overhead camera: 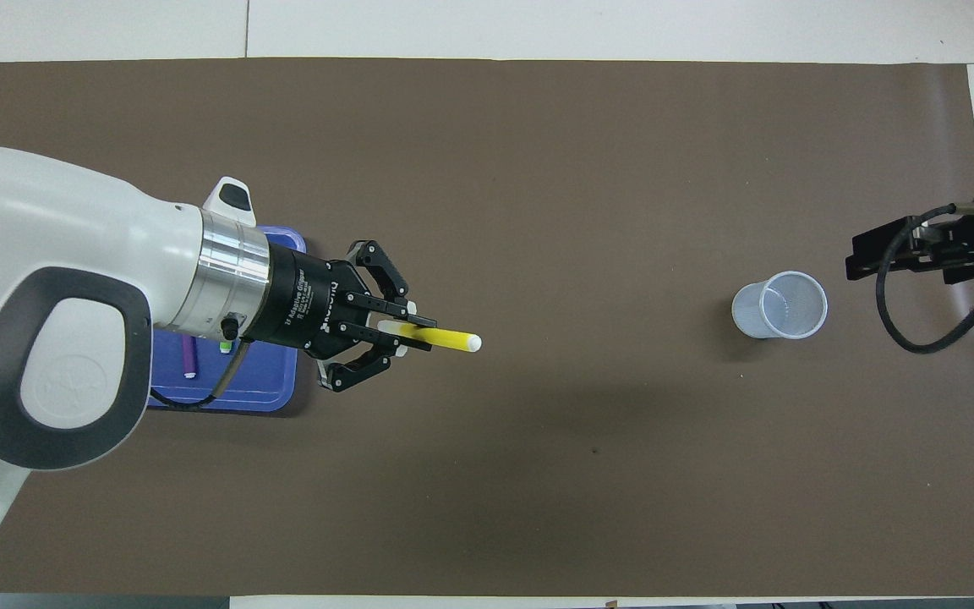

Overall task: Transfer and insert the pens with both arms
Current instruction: 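Lift the yellow pen toward center while the right gripper approaches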

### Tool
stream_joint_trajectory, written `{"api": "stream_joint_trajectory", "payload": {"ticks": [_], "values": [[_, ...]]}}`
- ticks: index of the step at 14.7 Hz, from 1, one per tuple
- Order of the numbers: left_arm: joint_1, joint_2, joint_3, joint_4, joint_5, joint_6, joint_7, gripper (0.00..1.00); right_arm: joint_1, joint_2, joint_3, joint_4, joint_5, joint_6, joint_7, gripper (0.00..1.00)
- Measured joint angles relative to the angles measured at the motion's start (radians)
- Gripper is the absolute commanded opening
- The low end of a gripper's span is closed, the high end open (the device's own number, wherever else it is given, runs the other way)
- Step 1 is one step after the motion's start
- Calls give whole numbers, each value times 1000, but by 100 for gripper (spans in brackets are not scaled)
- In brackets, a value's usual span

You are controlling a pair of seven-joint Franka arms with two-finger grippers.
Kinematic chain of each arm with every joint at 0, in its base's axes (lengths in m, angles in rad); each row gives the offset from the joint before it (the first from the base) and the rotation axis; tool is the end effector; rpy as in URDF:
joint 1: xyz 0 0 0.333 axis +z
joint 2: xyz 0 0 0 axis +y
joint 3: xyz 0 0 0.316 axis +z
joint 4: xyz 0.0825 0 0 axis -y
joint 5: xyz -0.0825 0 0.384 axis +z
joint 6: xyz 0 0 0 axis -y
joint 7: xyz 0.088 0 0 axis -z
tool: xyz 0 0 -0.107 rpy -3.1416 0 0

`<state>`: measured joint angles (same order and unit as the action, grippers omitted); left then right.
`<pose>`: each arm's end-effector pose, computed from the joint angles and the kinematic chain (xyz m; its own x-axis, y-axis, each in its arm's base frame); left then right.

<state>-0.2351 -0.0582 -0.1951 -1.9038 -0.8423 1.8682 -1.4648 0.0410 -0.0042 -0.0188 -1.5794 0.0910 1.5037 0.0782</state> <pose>0.4784 -0.2848 0.5468 0.1988 0.6715 -0.7139 0.9604 -0.2786 0.0053 0.5453 0.0223 0.6176 0.9957 -0.0496 -0.0780 -0.0563 -0.9948 -0.0851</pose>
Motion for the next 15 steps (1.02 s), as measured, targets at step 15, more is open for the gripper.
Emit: {"api": "stream_joint_trajectory", "payload": {"ticks": [15], "values": [[-71, -111, 5, -176, -185, 240, -139, 0, 6, -1, 326, -53, 357, 287, 295, 100]]}}
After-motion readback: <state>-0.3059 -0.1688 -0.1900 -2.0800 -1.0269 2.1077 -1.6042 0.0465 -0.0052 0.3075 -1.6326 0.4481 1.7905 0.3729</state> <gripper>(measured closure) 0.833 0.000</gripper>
